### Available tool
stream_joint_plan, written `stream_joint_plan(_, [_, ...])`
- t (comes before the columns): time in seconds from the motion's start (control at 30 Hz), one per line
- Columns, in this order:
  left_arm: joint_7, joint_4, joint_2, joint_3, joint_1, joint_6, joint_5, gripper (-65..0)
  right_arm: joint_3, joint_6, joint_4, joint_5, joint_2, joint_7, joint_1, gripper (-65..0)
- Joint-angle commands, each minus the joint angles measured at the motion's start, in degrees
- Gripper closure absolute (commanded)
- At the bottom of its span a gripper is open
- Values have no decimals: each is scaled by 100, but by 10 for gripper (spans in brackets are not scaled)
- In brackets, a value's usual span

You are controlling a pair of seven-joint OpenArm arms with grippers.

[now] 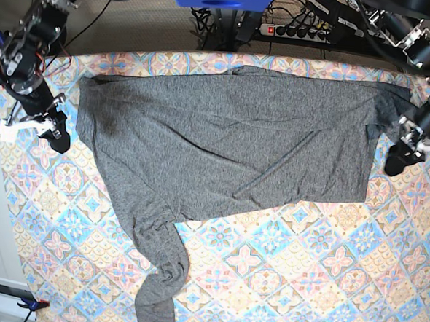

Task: Layout the t-shirt on the table in an organized manner, then fold the t-shirt properly
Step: 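Lower both grippers onto the shirt's side edges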

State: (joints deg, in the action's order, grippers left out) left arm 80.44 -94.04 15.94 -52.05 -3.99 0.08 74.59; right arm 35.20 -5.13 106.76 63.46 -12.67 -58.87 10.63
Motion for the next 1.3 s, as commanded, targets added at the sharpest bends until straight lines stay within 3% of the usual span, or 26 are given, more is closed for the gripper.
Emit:
stream_joint_plan(0.0, [-44, 98, 98, 76, 122, -12, 431, -213, -78, 60, 1, 111, -100, 107, -189, -115])
stream_joint_plan(0.17, [-44, 811, 45, 287, 280, -12, 1041, -213, -764, 60, -412, 111, -100, 107, -558, -115])
stream_joint_plan(0.37, [-44, 1276, -96, 287, 263, -21, 1041, -213, -1485, 77, -544, 111, -100, 89, -742, -115])
stream_joint_plan(0.43, [-44, 1435, -122, 287, 263, -144, 1041, -213, -1626, 262, -544, 102, -100, 89, -742, -124])
stream_joint_plan(0.57, [-44, 1654, -254, 260, 315, -751, 1041, -213, -1670, 781, -544, 102, -100, 54, -742, -130])
stream_joint_plan(0.7, [-44, 1953, -368, 243, 333, -1023, 1041, -212, -1670, 816, -544, 102, -100, 63, -742, -133])
stream_joint_plan(0.97, [-44, 1980, -509, 243, 447, -1041, 1041, -211, -1670, 816, -1124, 102, -100, 89, -751, -134])
stream_joint_plan(1.27, [-44, 1980, -474, 243, 456, -1041, 1041, -210, -1916, 833, -1722, 102, -100, 54, -1472, -134])
